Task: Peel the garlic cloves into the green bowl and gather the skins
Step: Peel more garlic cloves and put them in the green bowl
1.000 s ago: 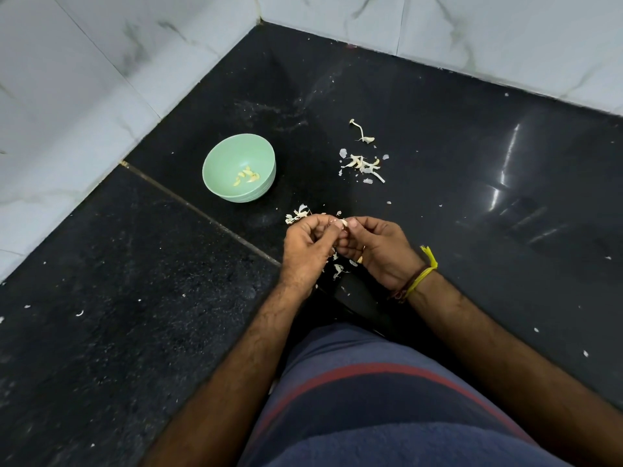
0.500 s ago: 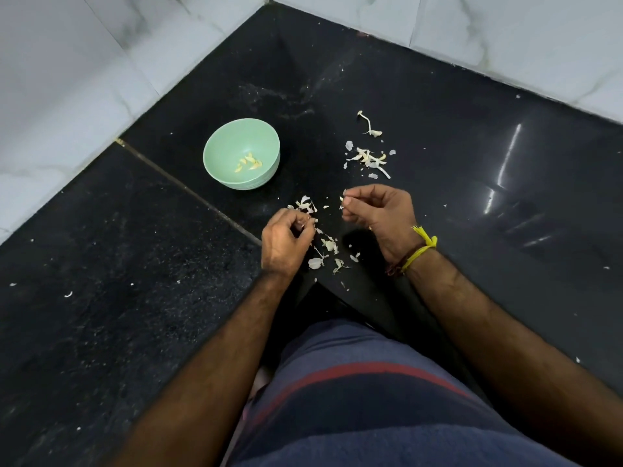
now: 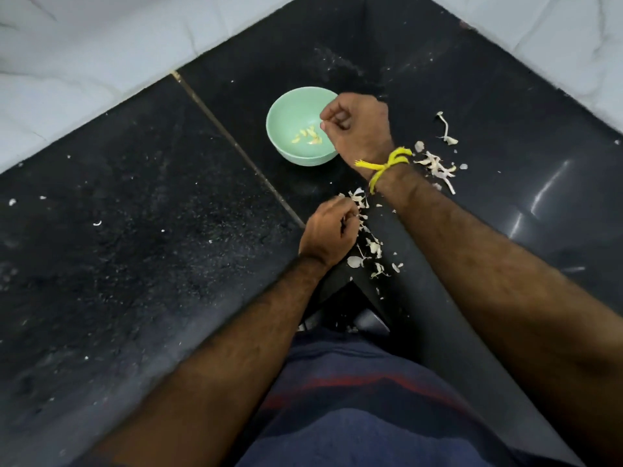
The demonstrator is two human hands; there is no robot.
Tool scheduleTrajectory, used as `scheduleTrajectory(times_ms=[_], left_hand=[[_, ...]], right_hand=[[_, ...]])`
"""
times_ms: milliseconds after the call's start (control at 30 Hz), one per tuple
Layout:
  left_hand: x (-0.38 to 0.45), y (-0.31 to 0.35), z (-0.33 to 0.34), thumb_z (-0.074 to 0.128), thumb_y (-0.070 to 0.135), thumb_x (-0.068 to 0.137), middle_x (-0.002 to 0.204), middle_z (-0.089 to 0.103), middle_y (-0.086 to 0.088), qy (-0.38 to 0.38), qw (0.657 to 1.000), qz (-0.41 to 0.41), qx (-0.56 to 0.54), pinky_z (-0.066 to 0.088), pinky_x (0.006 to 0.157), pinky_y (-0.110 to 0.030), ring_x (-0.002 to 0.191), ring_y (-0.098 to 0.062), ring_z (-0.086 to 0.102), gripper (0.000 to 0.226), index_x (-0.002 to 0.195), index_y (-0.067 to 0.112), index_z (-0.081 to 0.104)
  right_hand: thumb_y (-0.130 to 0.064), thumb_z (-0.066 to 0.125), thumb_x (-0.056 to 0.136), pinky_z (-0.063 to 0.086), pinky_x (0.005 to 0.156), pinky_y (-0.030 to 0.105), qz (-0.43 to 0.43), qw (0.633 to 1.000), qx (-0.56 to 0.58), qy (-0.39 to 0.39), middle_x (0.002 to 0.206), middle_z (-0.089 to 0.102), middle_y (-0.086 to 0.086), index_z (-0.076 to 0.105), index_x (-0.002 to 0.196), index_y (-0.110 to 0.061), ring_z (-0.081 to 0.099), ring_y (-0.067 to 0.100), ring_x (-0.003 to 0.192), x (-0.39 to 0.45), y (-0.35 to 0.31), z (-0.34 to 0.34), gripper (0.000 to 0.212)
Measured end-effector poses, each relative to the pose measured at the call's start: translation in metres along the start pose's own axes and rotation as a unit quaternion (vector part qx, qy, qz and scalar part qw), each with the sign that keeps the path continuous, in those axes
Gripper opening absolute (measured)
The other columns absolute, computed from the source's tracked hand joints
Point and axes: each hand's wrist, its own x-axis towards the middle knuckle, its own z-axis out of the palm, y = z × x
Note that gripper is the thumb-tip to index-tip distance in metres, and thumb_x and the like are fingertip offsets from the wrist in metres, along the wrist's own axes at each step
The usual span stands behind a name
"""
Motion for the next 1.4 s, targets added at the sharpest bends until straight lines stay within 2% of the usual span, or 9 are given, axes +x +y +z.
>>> scheduleTrajectory(times_ms=[100, 200, 367, 500, 700, 800, 967, 1200, 1400], left_hand=[[0.0, -0.004, 0.001, 0.045, 0.02, 0.086, 0.079, 0.056, -0.002, 0.0, 1.0, -0.003, -0.023, 0.049, 0.069, -0.042, 0.076, -0.023, 0.054, 0.016, 0.081, 0.01, 0.056], [0.0, -0.005, 0.003, 0.044, 0.021, 0.089, 0.082, 0.059, -0.003, 0.008, 0.999, -0.022, -0.031, 0.049, 0.073, -0.042, 0.08, -0.023, 0.055, 0.018, 0.086, 0.01, 0.058], [0.0, -0.008, 0.005, 0.048, 0.019, 0.095, 0.088, 0.064, -0.004, -0.003, 0.998, -0.043, -0.037, 0.052, 0.076, -0.046, 0.084, -0.025, 0.059, 0.014, 0.094, 0.009, 0.059], [-0.001, -0.005, 0.006, 0.054, 0.035, 0.099, 0.084, 0.062, -0.005, 0.01, 0.999, -0.044, -0.012, 0.05, 0.072, -0.042, 0.08, -0.025, 0.058, 0.03, 0.086, 0.009, 0.059], [-0.001, -0.007, 0.004, 0.051, 0.013, 0.094, 0.115, 0.07, -0.004, 0.018, 1.0, -0.015, -0.012, 0.051, 0.096, -0.036, 0.106, -0.023, 0.065, 0.031, 0.122, 0.012, 0.066], [-0.003, -0.002, 0.003, 0.056, 0.005, 0.088, 0.101, 0.072, -0.004, 0.049, 0.998, -0.001, -0.032, 0.054, 0.087, -0.036, 0.093, -0.02, 0.067, 0.025, 0.105, 0.009, 0.074], [0.004, 0.01, 0.014, 0.058, 0.019, 0.088, 0.095, 0.068, -0.001, 0.051, 0.997, 0.045, 0.025, 0.05, 0.087, -0.038, 0.092, -0.023, 0.062, 0.017, 0.093, 0.013, 0.073], [0.017, 0.019, 0.039, 0.066, 0.045, 0.09, 0.125, 0.058, 0.003, 0.004, 0.985, 0.075, 0.158, 0.028, 0.103, -0.036, 0.125, -0.017, 0.048, 0.036, 0.117, 0.022, 0.065], [0.021, 0.018, 0.041, 0.064, 0.046, 0.092, 0.137, 0.055, 0.003, -0.028, 0.986, 0.054, 0.158, 0.02, 0.112, -0.036, 0.137, -0.014, 0.041, 0.042, 0.125, 0.02, 0.062]], right_hand=[[-0.006, 0.067, 0.085, 0.055, 0.087, 0.03, -0.016, 0.996, -0.068, -0.048, 0.091, 0.075, 0.005, 0.074, 0.098, -0.01, 0.07, 0.019, 0.089, 0.02, 0.004, 0.015, 0.016], [-0.007, 0.062, 0.085, 0.05, 0.084, 0.018, -0.009, 0.998, -0.064, -0.021, 0.095, 0.075, 0.004, 0.075, 0.096, -0.009, 0.071, 0.018, 0.09, 0.024, 0.006, 0.012, 0.016], [-0.037, 0.063, 0.091, 0.047, 0.07, 0.021, 0.04, 0.996, -0.056, 0.05, 0.069, 0.067, -0.005, 0.076, 0.081, -0.011, 0.063, 0.011, 0.067, 0.001, 0.018, -0.012, 0.031], [-0.028, 0.077, 0.081, 0.039, 0.058, 0.004, 0.108, 0.991, -0.041, 0.074, 0.065, 0.064, -0.009, 0.076, 0.077, -0.013, 0.058, 0.004, 0.059, -0.039, 0.035, -0.019, 0.016], [0.0, 0.063, 0.082, 0.052, 0.076, 0.018, 0.174, 0.981, -0.046, 0.068, 0.076, 0.069, -0.007, 0.076, 0.088, -0.016, 0.065, 0.008, 0.074, -0.096, 0.06, -0.031, 0.021], [-0.001, 0.059, 0.079, 0.048, 0.073, 0.016, 0.189, 0.976, -0.049, 0.091, 0.07, 0.066, -0.01, 0.078, 0.082, -0.018, 0.061, 0.008, 0.069, -0.114, 0.073, -0.05, 0.026], [-0.016, 0.069, 0.086, 0.047, 0.08, 0.018, 0.229, 0.963, -0.052, 0.132, 0.091, 0.076, 0.0, 0.078, 0.094, -0.015, 0.069, 0.016, 0.087, -0.12, 0.098, -0.081, 0.013], [-0.012, 0.06, 0.085, 0.053, 0.085, 0.035, 0.266, 0.941, -0.11, 0.179, 0.097, 0.075, 0.009, 0.077, 0.093, -0.012, 0.067, 0.032, 0.096, -0.103, 0.12, -0.109, 0.019], [-0.013, 0.057, 0.089, 0.052, 0.093, 0.036, 0.237, 0.956, -0.14, 0.105, 0.109, 0.074, 0.006, 0.077, 0.105, -0.019, 0.065, 0.03, 0.106, -0.078, 0.144, -0.121, 0.027]])
